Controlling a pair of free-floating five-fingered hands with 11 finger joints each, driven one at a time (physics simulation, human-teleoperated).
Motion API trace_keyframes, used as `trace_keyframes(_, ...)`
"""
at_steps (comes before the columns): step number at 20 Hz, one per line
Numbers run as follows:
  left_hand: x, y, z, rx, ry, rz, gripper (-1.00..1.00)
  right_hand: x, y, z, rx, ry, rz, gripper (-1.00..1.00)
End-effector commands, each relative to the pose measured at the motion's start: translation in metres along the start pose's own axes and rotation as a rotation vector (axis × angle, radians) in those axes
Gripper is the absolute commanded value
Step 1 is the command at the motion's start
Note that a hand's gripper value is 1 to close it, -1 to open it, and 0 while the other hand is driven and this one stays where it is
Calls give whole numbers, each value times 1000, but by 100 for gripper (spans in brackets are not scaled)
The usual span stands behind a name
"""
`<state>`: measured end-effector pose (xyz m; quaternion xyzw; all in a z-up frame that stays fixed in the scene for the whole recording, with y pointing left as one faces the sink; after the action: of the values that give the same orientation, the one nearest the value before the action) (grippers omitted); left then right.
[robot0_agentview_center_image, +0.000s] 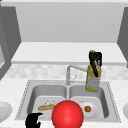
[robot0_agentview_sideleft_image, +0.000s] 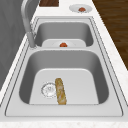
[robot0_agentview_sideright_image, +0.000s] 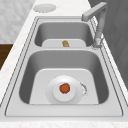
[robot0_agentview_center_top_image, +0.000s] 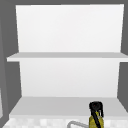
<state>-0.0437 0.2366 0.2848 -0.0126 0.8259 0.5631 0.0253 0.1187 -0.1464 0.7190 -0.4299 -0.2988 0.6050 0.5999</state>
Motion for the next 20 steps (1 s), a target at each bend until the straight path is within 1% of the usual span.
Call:
trace_keyframes(1, 0, 0, 0, 0, 0, 0, 0, -16, 13, 6, -42, 10, 52, 100)
trace_keyframes(5, 0, 0, 0, 0, 0, 0, 0, -32, 29, 10, -47, 5, 58, 100)
trace_keyframes(9, 0, 0, 0, 0, 0, 0, 0, -52, 47, 4, -53, 9, 51, 100)
trace_keyframes(17, 0, 0, 0, 0, 0, 0, 0, -93, 79, -14, -97, 22, 58, 100)
trace_keyframes(20, 0, 0, 0, 0, 0, 0, 0, -108, 94, -21, -126, 27, 65, 100)
